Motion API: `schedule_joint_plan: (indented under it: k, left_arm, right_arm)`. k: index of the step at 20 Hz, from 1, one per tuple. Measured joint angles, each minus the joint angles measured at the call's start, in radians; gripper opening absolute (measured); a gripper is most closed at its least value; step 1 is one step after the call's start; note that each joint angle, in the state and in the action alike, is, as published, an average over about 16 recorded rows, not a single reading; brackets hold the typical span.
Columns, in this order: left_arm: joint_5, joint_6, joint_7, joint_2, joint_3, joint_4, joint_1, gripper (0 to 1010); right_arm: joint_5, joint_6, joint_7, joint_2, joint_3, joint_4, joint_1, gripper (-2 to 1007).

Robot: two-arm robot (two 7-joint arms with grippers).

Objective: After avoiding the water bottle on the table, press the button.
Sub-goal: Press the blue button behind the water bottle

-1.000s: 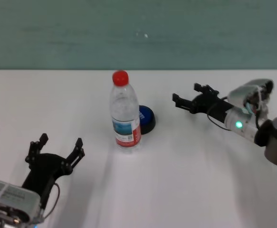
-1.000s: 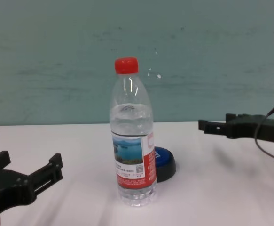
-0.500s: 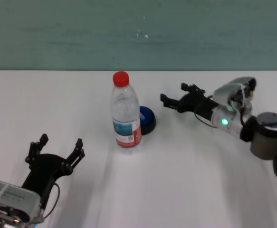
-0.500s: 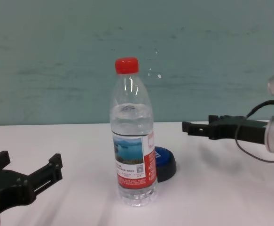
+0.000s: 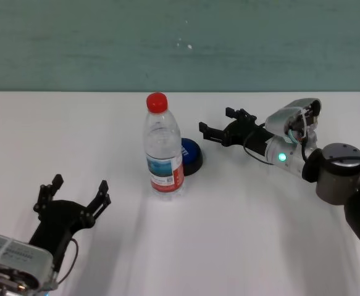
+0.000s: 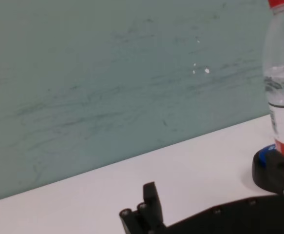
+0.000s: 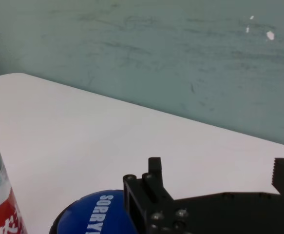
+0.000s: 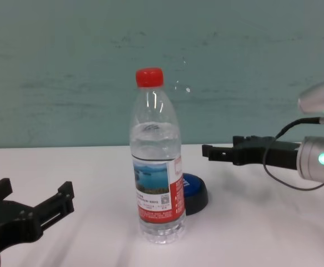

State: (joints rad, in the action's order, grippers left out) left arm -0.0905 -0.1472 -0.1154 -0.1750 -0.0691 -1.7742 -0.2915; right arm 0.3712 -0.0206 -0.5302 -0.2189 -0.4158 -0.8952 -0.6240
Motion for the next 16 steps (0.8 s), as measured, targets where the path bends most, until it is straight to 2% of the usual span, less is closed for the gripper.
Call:
schedule_joint_plan:
  k: [16]
  left_arm:
    - [0.0,0.0,0.0,0.0,0.0,0.0,0.0,1000]
  right_arm:
    - [-0.039,-0.02,-0.016,0.034,-0.023,0.042,-0.027,1004]
